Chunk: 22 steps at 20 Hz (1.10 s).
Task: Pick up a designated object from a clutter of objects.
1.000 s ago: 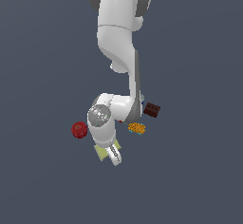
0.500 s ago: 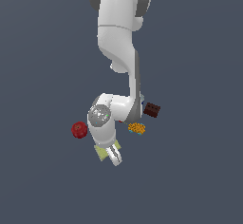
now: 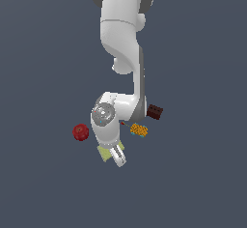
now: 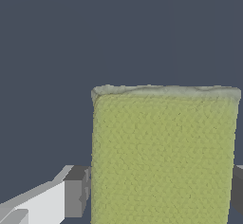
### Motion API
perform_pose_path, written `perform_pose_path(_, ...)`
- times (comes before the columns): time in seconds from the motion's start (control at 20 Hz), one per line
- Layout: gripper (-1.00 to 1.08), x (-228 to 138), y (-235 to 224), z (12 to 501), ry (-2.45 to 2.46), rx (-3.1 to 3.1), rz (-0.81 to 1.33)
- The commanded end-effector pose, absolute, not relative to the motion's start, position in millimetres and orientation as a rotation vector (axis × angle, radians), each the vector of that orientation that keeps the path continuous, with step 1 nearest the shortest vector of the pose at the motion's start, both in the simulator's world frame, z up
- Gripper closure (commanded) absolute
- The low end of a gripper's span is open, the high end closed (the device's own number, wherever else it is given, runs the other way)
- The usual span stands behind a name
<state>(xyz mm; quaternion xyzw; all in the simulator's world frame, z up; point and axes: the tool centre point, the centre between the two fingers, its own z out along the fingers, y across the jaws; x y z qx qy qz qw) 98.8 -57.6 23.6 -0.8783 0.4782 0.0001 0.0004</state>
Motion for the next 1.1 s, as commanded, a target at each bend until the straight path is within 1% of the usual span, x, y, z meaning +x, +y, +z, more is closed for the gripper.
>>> perform_pose_path(0.0,1.08,97,-51,34,1.500,-2.757,-0.002)
perform_pose_path(0.4,1.08,83,-17,88,1.501,-2.757,-0.002)
perform_pose_path(1.05,1.08,51,66,222,1.504,-2.758,-0.002)
